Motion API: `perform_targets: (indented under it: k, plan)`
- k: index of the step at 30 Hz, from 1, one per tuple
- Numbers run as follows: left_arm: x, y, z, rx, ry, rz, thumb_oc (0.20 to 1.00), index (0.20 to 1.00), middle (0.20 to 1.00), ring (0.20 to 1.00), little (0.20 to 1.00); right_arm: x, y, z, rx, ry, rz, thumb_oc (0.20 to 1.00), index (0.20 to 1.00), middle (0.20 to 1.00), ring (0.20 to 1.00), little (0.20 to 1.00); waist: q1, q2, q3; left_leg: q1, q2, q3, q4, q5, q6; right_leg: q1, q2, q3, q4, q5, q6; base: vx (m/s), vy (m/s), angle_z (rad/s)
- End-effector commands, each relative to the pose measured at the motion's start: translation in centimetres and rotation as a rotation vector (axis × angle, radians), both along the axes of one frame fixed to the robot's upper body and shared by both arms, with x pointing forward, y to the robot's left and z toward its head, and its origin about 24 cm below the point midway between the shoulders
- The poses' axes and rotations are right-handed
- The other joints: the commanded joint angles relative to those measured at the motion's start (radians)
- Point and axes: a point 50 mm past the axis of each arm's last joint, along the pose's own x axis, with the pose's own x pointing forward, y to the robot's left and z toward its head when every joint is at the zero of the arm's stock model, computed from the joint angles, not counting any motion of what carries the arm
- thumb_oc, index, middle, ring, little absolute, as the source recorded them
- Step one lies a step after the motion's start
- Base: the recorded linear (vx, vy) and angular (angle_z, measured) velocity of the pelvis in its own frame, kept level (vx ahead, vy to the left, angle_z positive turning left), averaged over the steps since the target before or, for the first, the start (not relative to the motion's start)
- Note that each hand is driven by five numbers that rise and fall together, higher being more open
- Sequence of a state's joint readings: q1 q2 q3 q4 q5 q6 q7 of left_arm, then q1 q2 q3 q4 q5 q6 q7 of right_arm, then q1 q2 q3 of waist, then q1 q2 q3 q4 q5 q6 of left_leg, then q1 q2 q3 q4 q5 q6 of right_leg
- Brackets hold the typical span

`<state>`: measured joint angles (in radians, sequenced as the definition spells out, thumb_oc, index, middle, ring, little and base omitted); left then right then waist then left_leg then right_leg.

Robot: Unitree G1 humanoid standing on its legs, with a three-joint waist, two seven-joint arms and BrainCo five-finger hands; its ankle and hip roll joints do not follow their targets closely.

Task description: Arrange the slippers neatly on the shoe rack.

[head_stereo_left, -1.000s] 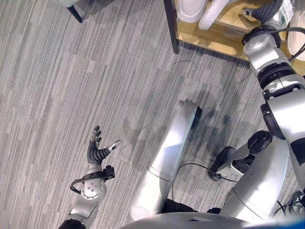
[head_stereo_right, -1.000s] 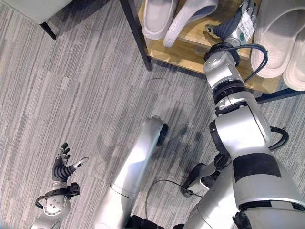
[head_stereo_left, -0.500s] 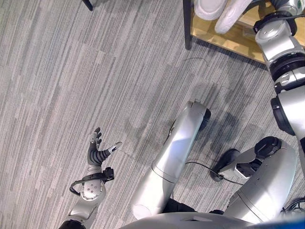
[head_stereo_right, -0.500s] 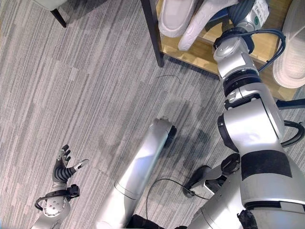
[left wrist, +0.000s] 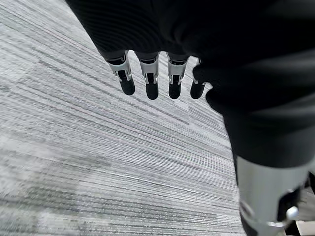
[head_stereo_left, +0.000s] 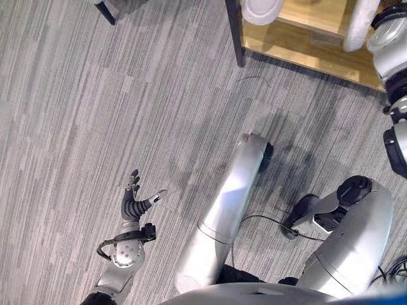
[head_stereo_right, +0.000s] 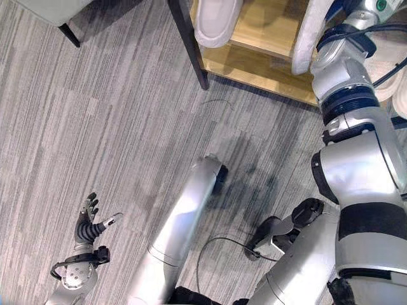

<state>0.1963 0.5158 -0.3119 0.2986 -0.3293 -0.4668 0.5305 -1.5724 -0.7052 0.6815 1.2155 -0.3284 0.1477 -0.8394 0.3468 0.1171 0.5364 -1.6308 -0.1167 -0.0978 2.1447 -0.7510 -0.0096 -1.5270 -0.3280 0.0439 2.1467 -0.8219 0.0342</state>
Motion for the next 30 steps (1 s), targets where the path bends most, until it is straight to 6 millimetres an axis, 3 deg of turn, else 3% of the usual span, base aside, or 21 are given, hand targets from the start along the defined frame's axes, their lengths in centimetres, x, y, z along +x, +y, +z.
perform_targets:
  k: [1, 6, 9, 15, 21, 23, 24, 25, 30]
  plan:
    - [0.3, 0.9, 1.3, 0.049, -0.077, 0.024, 1.0, 1.0, 1.0, 1.0, 1.0, -1.0, 1.9, 3.8, -0.179, -0.062, -0.054, 0.2, 0.2, 0.2, 0.2, 0.2, 0.03, -0.03, -0.016, 0.061, 0.024, -0.092, 0.05, -0.073, -0.11, 0.035, 0.007, 0.132, 0.013, 0.274, -0.083, 0.0, 0.0, 0.0]
    - [0.4, 1.2, 1.2, 0.038, -0.072, 0.035, 1.0, 1.0, 1.0, 1.0, 1.0, -0.2, 4.2, 4.4, -0.234, 0.022, -0.054, 0.2, 0.2, 0.2, 0.2, 0.2, 0.036, -0.041, -0.016, 0.061, 0.031, -0.094, 0.055, -0.07, -0.113, 0.036, 0.003, 0.13, 0.009, 0.28, -0.079, 0.0, 0.006, -0.02]
    - [0.5, 1.0, 1.2, 0.031, -0.063, 0.026, 1.0, 1.0, 1.0, 1.0, 1.0, 0.3, 3.3, 3.1, -0.172, 0.077, -0.057, 0.2, 0.2, 0.2, 0.2, 0.2, 0.036, -0.044, -0.016, 0.061, 0.028, -0.095, 0.055, -0.074, -0.114, 0.044, 0.004, 0.133, 0.008, 0.288, -0.073, -0.01, 0.002, -0.01]
    - [0.3, 1.4, 0.5, 0.029, -0.023, 0.031, 1.0, 1.0, 1.0, 1.0, 1.0, 0.3, 3.2, 3.3, -0.057, 0.07, -0.009, 0.2, 0.2, 0.2, 0.2, 0.2, 0.04, -0.046, -0.016, 0.061, 0.02, -0.098, 0.042, -0.069, -0.115, 0.057, -0.002, 0.125, 0.001, 0.283, -0.076, 0.0, 0.001, 0.01]
    - [0.4, 1.1, 0.4, 0.014, -0.015, 0.024, 1.0, 1.0, 1.0, 1.0, 1.0, 0.0, 1.9, 3.1, -0.07, 0.083, -0.067, 0.2, 0.2, 0.2, 0.2, 0.2, 0.04, -0.048, -0.016, 0.061, 0.017, -0.097, 0.036, -0.07, -0.115, 0.065, -0.007, 0.123, -0.003, 0.284, -0.075, 0.0, 0.01, 0.03]
    - [0.5, 1.1, 0.3, 0.016, -0.013, 0.022, 1.0, 1.0, 1.0, 1.0, 1.0, 0.1, 2.6, 3.3, -0.072, 0.082, -0.042, 0.2, 0.2, 0.2, 0.2, 0.2, 0.037, -0.052, -0.016, 0.061, 0.02, -0.095, 0.034, -0.068, -0.115, 0.066, -0.008, 0.122, -0.006, 0.286, -0.076, 0.0, 0.0, 0.0]
    - [0.6, 1.1, 0.2, 0.017, -0.011, 0.022, 1.0, 1.0, 1.0, 1.0, 1.0, 0.2, 3.0, 3.3, -0.065, 0.081, -0.024, 0.498, 0.498, 0.498, 0.498, 0.498, 0.036, -0.054, -0.016, 0.061, 0.021, -0.093, 0.034, -0.068, -0.115, 0.065, -0.007, 0.123, -0.005, 0.287, -0.076, 0.0, 0.0, 0.0]
    - [0.7, 1.1, 0.1, 0.016, -0.007, 0.024, 1.0, 1.0, 1.0, 1.0, 1.0, 0.4, 3.4, 3.3, -0.054, 0.089, -0.008, 1.0, 1.0, 1.0, 1.0, 1.0, 0.038, -0.054, -0.016, 0.061, 0.021, -0.093, 0.031, -0.064, -0.115, 0.066, -0.011, 0.12, -0.012, 0.287, -0.077, 0.0, 0.0, 0.0]
    - [1.1, 0.4, -1.0, 0.058, 0.049, -0.005, 1.0, 1.0, 1.0, 1.0, 1.0, 0.6, 4.9, 3.7, 0.064, 0.042, 0.124, 1.0, 1.0, 1.0, 1.0, 1.0, 0.038, -0.039, -0.016, 0.061, 0.017, -0.087, -0.002, -0.058, -0.113, 0.062, -0.004, 0.13, -0.034, 0.29, -0.078, -0.01, 0.023, 0.01]
